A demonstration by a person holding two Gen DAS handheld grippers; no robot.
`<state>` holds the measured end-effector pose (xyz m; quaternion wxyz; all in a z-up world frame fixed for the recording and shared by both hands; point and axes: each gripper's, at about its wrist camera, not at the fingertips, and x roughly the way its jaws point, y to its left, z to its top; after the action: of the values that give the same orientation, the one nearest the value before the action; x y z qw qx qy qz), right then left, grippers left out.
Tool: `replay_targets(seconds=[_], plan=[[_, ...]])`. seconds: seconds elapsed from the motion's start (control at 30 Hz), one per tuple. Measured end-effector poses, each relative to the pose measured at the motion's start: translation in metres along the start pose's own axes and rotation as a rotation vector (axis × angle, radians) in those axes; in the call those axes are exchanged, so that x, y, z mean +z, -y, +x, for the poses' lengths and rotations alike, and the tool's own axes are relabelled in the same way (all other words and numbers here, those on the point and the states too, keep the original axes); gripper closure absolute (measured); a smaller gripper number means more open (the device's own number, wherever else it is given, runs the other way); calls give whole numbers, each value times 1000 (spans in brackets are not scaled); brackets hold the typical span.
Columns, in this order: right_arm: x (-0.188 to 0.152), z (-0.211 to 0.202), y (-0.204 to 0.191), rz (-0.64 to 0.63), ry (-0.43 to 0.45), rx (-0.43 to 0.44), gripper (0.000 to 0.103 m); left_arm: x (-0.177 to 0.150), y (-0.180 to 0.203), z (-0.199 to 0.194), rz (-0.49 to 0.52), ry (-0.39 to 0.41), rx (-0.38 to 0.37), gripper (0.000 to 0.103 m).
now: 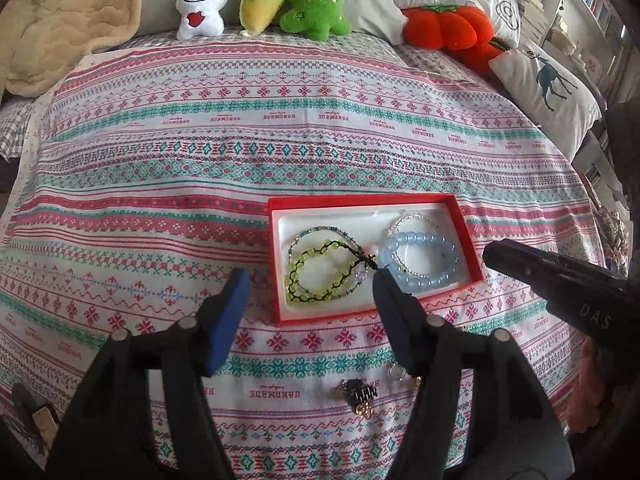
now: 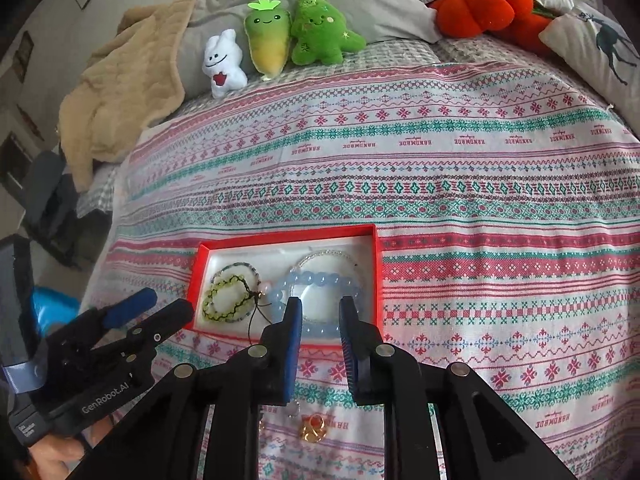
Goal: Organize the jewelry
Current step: 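Move both open tools back to the remaining rings and clip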
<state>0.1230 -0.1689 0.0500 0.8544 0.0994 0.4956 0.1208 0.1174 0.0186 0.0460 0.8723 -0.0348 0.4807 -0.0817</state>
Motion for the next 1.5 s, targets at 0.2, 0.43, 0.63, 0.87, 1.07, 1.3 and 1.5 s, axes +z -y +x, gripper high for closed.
replay_targets(seconds=[0.2,0.43,0.63,0.87,1.07,1.3,1.5], plan=[[-16,-17,-4,-27,22,-2,39,-17,1,-8,15,-20,29,22],[-37,-27,-3,-45,2,-12,38,-42,-3,-10,14,-74,36,21],[-56,-23,4,-19,-50,-51,34,-62,-8,-7,8,-125,42,20],[-72,-17,7,-14,-108,-87,32,-77,-9,0,-10,-182,16,20],[-74,-10,8,-16,-136,-116,31,-80,-9,5,-80,-223,-83,20],[-73,-5,11,-2,-155,-125,31,-79,6,16,-102,-261,-137,43],[-73,-1,15,3,-165,-134,31,-80,22,29,-111,-280,-133,59]])
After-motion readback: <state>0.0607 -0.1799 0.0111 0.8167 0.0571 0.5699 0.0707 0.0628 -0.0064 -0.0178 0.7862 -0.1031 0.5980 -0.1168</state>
